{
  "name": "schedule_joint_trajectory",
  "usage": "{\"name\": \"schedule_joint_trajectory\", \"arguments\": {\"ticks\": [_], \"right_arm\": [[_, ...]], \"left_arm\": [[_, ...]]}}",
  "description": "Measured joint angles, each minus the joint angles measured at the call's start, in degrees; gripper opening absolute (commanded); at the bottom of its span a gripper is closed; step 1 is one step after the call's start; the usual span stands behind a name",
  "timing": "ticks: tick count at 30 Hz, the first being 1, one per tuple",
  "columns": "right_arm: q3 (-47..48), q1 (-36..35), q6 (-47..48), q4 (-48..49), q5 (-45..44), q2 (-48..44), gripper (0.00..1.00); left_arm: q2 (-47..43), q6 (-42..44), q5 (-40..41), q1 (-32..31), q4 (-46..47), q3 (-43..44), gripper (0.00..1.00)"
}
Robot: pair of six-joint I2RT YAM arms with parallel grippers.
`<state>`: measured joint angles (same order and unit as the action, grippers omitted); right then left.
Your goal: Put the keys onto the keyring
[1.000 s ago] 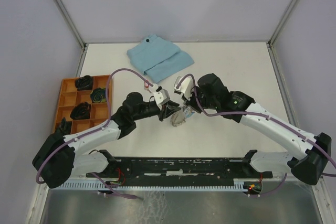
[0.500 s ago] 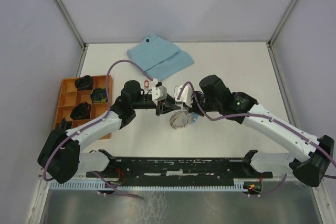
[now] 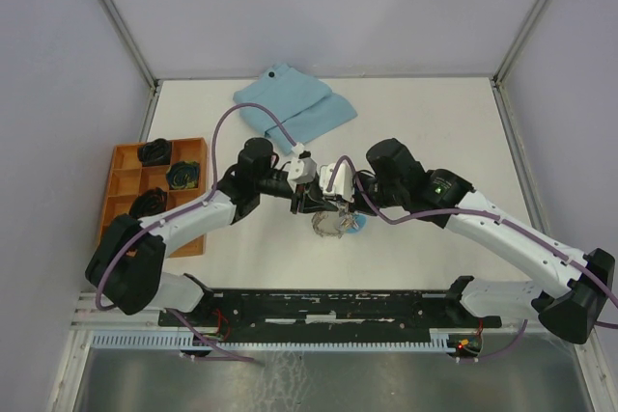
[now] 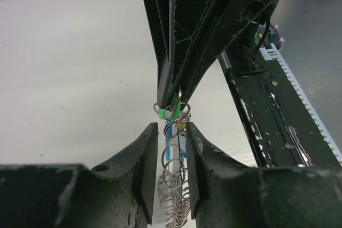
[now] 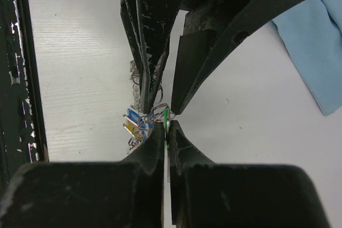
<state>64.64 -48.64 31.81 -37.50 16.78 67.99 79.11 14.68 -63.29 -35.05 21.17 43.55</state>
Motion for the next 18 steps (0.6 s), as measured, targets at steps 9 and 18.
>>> {"name": "schedule_joint_trajectory", "arguments": {"ticks": [9, 18], "right_arm": [[0.0, 0.0, 0.5, -0.1, 0.2, 0.0, 0.01], [0.0, 0.0, 0.3, -1.3, -0.6, -0.2, 0.01]], "left_arm": [[1.9, 0.0, -2.9, -0.1, -0.9, 1.0, 0.15], [2.9, 1.5, -2.6, -0.1, -5.7, 3.3, 0.03]]}}
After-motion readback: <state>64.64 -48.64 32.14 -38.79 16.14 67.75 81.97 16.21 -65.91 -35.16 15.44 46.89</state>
